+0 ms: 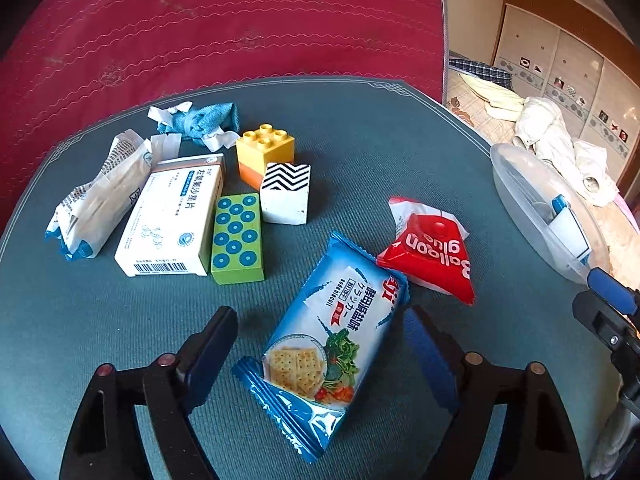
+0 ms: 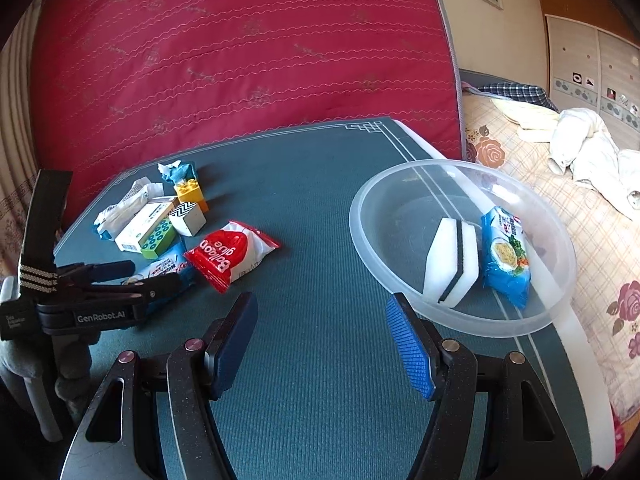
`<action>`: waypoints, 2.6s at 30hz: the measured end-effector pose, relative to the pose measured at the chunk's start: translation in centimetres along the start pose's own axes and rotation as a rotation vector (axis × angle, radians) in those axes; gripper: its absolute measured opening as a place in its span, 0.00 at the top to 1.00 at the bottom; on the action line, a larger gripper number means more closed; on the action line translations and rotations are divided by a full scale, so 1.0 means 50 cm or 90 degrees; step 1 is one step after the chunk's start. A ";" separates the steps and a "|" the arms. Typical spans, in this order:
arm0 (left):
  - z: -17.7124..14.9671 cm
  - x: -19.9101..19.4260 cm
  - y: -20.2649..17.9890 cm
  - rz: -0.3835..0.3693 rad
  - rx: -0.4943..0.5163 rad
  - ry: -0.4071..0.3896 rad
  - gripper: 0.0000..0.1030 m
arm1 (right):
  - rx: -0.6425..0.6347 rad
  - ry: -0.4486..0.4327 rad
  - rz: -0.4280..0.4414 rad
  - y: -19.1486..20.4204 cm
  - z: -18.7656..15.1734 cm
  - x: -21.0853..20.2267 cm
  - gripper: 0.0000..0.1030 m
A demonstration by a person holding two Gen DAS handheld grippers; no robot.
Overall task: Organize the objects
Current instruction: 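Grasp the cracker packet with the left gripper while the right gripper grasps the red glue packet, then drop the red glue packet into the bowl with the right gripper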
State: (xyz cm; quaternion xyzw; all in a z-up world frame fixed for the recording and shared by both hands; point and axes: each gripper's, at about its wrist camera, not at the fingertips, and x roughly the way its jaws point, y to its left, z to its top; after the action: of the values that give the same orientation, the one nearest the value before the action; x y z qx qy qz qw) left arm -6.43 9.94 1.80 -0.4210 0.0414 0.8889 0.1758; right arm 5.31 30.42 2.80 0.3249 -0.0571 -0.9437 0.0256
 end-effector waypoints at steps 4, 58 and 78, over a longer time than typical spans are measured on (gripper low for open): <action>-0.010 -0.009 -0.009 0.009 0.018 -0.011 0.29 | 0.016 0.018 0.026 0.014 0.010 0.015 0.34; -0.041 -0.078 0.017 0.024 -0.040 -0.081 0.58 | -0.032 -0.002 -0.003 0.074 0.091 0.049 0.54; -0.049 -0.083 -0.036 0.024 -0.008 -0.076 0.58 | 0.074 -0.010 -0.093 -0.125 0.176 0.125 0.52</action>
State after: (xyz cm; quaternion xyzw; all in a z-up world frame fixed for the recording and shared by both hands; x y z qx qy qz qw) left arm -1.60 9.95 3.52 -0.3676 0.0331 0.9159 0.1582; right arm -5.12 36.89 5.08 0.3216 -0.0882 -0.9407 -0.0624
